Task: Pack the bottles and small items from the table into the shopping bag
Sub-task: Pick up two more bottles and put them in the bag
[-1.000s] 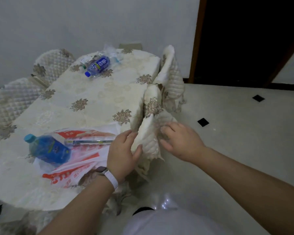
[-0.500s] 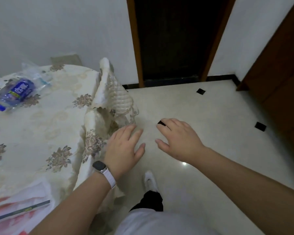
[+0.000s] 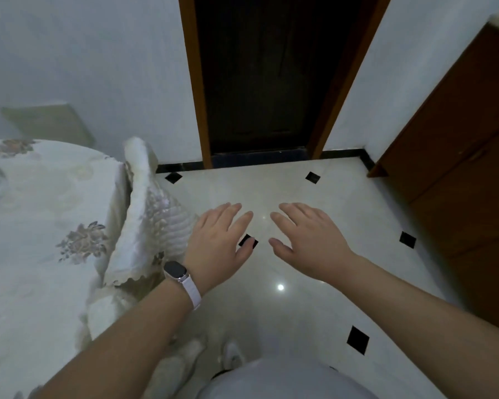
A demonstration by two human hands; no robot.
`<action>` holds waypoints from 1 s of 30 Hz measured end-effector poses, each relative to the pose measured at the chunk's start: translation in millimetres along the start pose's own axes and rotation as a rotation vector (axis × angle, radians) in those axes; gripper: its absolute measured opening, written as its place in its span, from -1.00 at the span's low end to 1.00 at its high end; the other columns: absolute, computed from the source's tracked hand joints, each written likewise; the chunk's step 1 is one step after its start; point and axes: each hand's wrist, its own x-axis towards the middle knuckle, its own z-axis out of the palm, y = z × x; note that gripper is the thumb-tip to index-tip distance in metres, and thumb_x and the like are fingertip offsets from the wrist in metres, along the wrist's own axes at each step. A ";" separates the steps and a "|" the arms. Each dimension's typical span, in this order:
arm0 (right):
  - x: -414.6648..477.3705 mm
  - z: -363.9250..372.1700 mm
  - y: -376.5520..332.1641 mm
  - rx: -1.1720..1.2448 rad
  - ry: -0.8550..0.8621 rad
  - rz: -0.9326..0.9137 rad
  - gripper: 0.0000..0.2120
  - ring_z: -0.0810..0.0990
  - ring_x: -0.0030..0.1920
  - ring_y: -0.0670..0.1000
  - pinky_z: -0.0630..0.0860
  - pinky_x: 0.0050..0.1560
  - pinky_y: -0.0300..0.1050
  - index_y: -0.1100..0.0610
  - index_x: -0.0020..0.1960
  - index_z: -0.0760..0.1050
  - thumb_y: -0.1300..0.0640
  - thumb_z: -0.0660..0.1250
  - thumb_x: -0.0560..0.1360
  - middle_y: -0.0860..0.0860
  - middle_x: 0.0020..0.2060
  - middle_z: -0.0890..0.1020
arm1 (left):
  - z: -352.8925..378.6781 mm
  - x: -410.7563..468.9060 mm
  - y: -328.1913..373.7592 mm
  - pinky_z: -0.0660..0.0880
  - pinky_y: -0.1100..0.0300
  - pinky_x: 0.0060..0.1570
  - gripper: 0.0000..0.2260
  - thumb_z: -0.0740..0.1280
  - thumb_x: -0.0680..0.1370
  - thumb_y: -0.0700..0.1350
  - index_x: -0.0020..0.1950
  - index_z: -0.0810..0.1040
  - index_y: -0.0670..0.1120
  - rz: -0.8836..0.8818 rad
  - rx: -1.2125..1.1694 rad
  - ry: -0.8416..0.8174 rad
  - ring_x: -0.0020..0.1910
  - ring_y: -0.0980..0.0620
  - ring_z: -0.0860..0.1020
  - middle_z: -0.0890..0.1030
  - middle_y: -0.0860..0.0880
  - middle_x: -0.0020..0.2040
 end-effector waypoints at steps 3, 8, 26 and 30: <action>32.8 4.2 7.1 0.006 -0.003 0.007 -0.51 0.53 0.23 0.15 0.47 0.15 0.06 0.12 0.27 0.52 -0.17 0.17 0.51 0.11 0.23 0.57 | 4.7 25.7 -22.4 0.45 -0.09 0.22 -0.62 0.32 0.54 0.05 0.29 0.57 -0.12 0.003 -0.014 0.005 0.25 -0.20 0.53 0.59 -0.15 0.26; 99.4 9.7 29.5 0.019 -0.028 -0.009 -0.50 0.50 0.27 0.13 0.45 0.20 0.06 0.09 0.32 0.49 -0.18 0.11 0.54 0.09 0.28 0.55 | 18.3 70.7 -62.8 0.47 -0.10 0.23 -0.60 0.31 0.54 0.05 0.31 0.55 -0.12 -0.034 0.027 -0.025 0.25 -0.20 0.53 0.58 -0.17 0.27; 395.0 51.3 185.1 0.207 -0.003 -0.200 -0.50 0.46 0.32 0.09 0.42 0.28 0.06 0.05 0.38 0.45 -0.18 0.13 0.56 0.04 0.32 0.52 | 80.1 317.2 -178.5 0.47 -0.13 0.24 -0.57 0.23 0.56 0.11 0.32 0.55 -0.09 -0.278 0.235 -0.075 0.29 -0.19 0.51 0.57 -0.15 0.29; 444.9 57.9 194.8 0.253 -0.022 -0.243 -0.49 0.43 0.35 0.09 0.39 0.31 0.07 0.05 0.39 0.44 -0.19 0.11 0.56 0.04 0.34 0.50 | 84.1 346.5 -203.1 0.48 -0.13 0.23 -0.59 0.25 0.56 0.09 0.31 0.56 -0.10 -0.310 0.264 -0.038 0.28 -0.18 0.52 0.58 -0.14 0.28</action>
